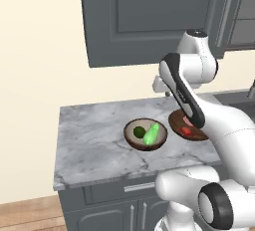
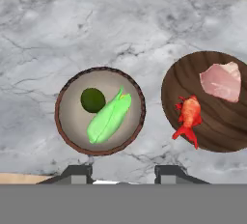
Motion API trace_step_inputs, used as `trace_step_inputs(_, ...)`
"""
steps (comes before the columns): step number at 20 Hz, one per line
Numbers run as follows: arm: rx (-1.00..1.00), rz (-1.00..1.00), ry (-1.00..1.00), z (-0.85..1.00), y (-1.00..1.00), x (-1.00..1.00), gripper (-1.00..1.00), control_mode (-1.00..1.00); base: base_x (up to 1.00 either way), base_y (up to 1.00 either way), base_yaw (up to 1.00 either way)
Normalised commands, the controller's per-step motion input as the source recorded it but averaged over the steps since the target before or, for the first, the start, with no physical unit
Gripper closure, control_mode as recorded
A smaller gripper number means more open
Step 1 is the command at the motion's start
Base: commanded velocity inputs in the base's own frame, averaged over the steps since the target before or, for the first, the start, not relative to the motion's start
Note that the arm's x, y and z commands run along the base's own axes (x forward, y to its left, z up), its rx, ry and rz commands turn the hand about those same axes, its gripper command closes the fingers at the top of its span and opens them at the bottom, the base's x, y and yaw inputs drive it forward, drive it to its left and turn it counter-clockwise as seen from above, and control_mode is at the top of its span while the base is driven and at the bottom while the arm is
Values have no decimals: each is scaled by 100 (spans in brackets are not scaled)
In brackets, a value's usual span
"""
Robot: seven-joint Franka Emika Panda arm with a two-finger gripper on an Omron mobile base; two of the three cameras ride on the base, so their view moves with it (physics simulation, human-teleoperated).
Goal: Place the bowl with the lime and corn on the second highest shelf of the fridge. Place the bowl with the fish and steak on the top shelf of the fridge.
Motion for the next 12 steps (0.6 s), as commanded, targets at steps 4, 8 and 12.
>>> trace_step_inputs(4,2,-1,0,-3,-8,-7,-100,-100,0,0,0)
trace_step_inputs(8,12,-32,5,-39,-100,-67,-100,-100,0,0,0)
trace_step_inputs(12,9,-47,21,-51,-100,-27,-100,-100,0,0,0)
